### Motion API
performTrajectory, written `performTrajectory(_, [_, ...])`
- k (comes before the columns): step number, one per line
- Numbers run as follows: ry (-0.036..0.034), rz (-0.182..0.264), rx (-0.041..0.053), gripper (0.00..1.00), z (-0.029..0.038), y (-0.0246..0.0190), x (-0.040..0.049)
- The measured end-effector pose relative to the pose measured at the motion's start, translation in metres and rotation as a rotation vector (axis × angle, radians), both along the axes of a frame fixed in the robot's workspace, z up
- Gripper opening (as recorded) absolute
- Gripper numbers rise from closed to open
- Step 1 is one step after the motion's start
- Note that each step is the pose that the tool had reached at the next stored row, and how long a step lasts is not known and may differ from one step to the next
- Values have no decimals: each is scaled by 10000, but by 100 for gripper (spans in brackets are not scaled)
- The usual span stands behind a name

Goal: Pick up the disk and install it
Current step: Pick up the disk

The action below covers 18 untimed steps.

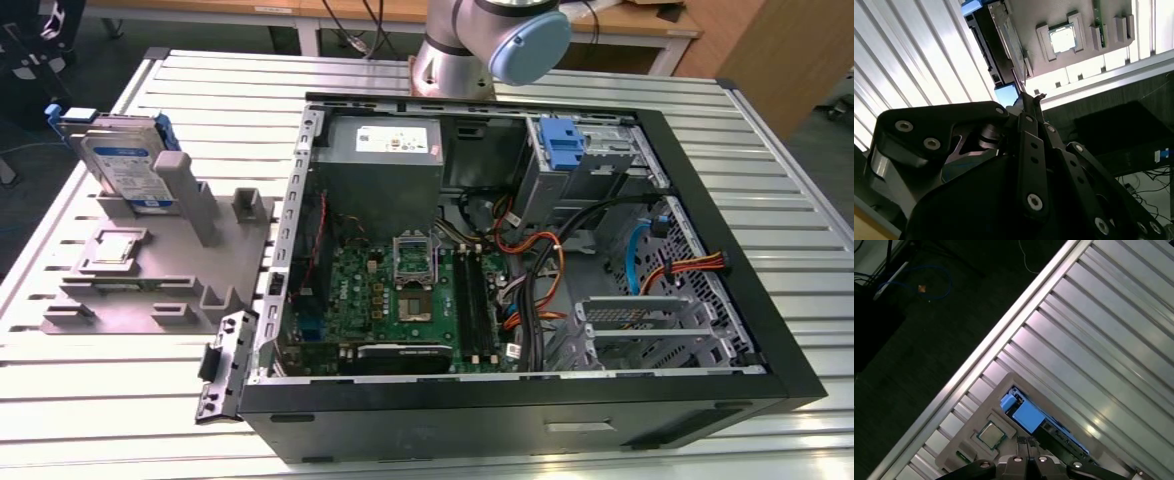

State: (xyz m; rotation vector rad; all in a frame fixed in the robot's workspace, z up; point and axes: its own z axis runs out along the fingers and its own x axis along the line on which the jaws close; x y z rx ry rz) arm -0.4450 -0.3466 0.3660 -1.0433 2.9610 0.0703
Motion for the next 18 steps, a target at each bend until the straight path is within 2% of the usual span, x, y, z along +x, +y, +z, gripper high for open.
performTrajectory(12, [-2,97,1,10,-6,1,-4])
performTrajectory(18, [-5,364,0,10,-9,1,-4])
